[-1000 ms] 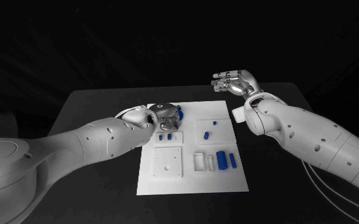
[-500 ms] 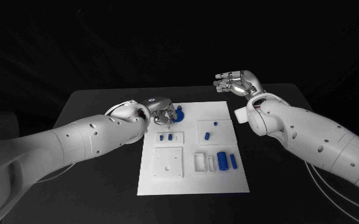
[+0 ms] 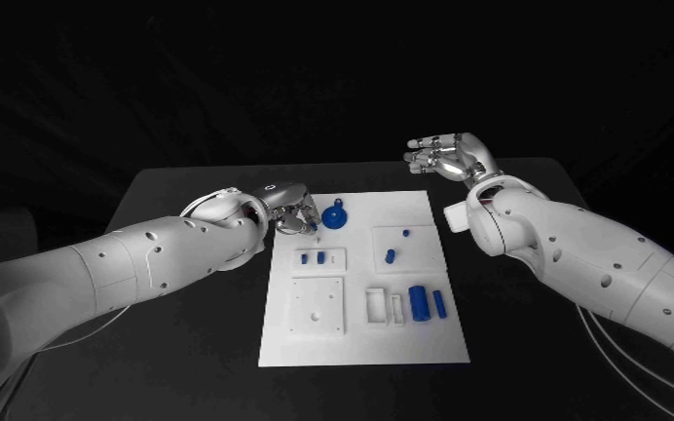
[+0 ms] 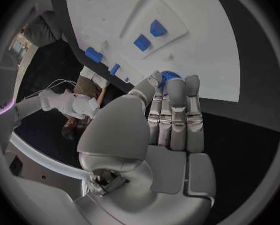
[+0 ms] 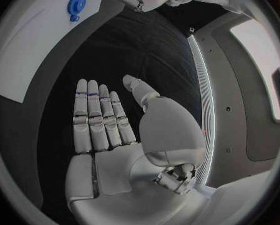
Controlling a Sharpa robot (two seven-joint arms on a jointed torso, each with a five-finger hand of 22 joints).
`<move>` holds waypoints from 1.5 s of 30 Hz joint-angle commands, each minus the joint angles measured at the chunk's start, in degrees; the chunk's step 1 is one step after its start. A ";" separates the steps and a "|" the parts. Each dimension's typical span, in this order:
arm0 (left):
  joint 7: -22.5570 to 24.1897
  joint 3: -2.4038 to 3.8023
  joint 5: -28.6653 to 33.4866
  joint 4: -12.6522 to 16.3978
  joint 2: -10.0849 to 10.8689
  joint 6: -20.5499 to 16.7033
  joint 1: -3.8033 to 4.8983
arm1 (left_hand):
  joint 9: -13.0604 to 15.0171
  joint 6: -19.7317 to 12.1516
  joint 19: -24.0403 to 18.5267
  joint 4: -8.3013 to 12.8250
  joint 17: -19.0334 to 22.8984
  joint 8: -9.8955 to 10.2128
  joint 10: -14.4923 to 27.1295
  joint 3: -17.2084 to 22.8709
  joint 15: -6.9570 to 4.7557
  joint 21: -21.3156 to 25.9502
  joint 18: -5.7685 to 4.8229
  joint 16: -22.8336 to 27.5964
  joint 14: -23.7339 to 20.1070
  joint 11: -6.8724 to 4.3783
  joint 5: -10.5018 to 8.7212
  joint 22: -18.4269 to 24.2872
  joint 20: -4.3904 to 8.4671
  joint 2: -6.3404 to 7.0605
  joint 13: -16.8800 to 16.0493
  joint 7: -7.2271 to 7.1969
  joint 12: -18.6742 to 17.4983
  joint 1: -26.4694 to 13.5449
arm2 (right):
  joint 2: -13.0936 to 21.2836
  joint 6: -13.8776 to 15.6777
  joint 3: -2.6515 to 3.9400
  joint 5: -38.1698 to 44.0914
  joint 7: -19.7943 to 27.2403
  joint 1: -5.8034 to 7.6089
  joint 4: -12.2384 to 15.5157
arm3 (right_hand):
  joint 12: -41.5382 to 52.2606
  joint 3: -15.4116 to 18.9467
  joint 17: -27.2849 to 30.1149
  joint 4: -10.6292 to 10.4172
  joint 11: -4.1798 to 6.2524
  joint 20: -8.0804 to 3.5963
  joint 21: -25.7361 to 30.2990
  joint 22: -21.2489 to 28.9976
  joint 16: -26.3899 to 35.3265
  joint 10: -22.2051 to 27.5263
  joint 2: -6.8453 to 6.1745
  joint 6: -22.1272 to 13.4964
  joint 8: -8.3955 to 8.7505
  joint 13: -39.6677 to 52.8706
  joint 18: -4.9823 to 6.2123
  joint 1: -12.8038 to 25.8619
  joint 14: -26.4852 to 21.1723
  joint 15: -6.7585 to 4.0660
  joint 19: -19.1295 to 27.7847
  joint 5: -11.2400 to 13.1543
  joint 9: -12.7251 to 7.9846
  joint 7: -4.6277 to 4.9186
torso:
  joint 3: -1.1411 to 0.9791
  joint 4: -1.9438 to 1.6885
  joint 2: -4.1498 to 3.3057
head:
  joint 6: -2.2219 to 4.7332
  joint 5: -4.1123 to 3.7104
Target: Assemble the parts on the task board
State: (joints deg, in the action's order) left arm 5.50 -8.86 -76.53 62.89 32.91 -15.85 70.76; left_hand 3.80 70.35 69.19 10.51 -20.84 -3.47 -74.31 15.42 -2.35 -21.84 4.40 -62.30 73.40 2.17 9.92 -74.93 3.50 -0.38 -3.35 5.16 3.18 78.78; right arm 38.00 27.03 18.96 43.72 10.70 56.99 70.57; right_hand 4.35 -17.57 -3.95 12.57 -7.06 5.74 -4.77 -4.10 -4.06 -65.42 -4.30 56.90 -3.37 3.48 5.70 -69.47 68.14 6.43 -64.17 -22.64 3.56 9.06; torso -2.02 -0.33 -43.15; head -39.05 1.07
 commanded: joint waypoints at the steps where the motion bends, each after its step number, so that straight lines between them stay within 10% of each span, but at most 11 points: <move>1: -0.21 0.03 0.78 -0.14 -0.21 1.69 -0.01 | 0.09 0.33 -0.33 0.21 0.06 -0.16 -0.13 -0.09 0.02 -0.34 0.76 0.22 0.15 0.07 -0.02 -1.25 -0.09 -0.20 -0.05 -0.06 0.19 -0.06 | -0.08 -0.82 0.01 0.22 0.39 -0.01 0.05 | -0.17 -0.19 0.10 0.26 -0.08 0.11 0.25 0.07 0.20 0.34 -0.14 0.19 -0.14 -0.08 0.43 0.45 -0.44 -0.07 0.36 -0.29 -0.04 0.02 | -0.03 0.15 -0.09 | 0.05 0.11; 9: 0.01 -0.04 0.77 -1.19 -0.58 1.80 -0.27 | 0.08 0.29 -0.43 0.22 0.05 -0.16 -0.07 -0.13 0.02 -0.45 0.75 0.23 0.10 0.09 0.00 -1.25 -0.08 -0.20 -0.05 -0.04 0.20 0.07 | -0.09 -0.79 0.01 0.22 0.40 -0.01 0.09 | -0.17 -0.19 0.10 0.26 -0.08 0.11 0.25 0.07 0.20 0.34 -0.14 0.19 -0.14 -0.08 0.43 0.45 -0.44 -0.07 0.36 -0.29 -0.04 0.02 | -0.28 0.17 -0.03 | 0.00 0.23; 45: 0.25 -0.97 0.96 -4.51 -3.03 2.63 -2.17 | 0.08 0.06 -0.65 0.21 0.06 -0.16 0.08 -0.07 0.03 -0.83 0.76 0.23 0.00 0.15 0.12 -1.22 -0.08 -0.29 -0.05 0.01 0.20 0.01 | -0.26 -0.77 0.01 0.23 0.47 -0.02 0.09 | -0.18 -0.32 0.10 0.39 -0.08 0.11 0.25 0.07 0.20 0.35 -0.10 0.12 -0.13 -0.09 0.45 0.45 -0.44 -0.07 0.35 -0.29 -0.05 0.02 | -0.19 0.21 -0.05 | -0.25 0.01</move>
State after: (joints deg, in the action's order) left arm 5.42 -9.72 -75.90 58.31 30.03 -13.54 68.84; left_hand 3.82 69.98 68.99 10.57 -20.84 -3.39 -74.29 15.33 -2.34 -22.49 4.27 -62.30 73.40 2.17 9.78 -74.93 3.29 -0.27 -3.31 5.00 3.02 78.85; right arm 37.79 27.00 18.96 43.72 10.70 56.98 70.59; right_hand 4.35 -17.73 -3.91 12.73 -7.06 5.74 -4.77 -4.10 -4.06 -65.42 -4.30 56.91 -3.37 3.48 5.69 -69.47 68.15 6.42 -64.17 -22.64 3.56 9.06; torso -2.17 -0.11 -43.21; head -39.28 1.12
